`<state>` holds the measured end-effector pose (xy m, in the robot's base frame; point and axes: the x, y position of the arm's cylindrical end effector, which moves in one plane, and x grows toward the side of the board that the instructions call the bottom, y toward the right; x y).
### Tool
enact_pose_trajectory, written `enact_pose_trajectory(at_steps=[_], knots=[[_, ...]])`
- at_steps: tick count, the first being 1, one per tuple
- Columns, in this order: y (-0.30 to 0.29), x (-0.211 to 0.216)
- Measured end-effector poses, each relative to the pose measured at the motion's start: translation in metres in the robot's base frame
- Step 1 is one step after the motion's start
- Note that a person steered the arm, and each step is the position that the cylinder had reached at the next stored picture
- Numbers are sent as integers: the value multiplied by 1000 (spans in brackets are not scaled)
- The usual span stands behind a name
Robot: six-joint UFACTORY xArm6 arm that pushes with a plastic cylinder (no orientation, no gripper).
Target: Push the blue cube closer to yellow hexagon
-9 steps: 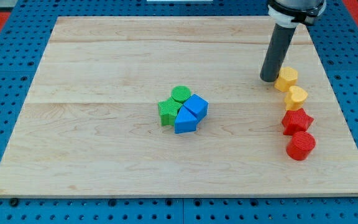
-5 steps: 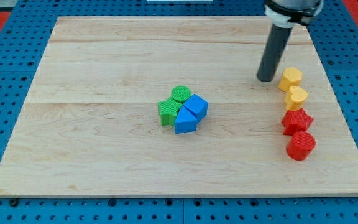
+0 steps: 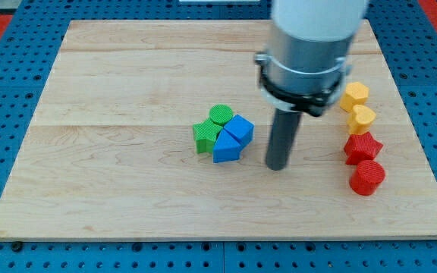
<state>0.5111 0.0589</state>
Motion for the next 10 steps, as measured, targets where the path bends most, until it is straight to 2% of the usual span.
enact_pose_trajectory(at_steps=[4, 5, 6, 8, 10], knots=[[-103, -109], [-109, -129], [-81, -134], [-62, -99], [-7, -118]])
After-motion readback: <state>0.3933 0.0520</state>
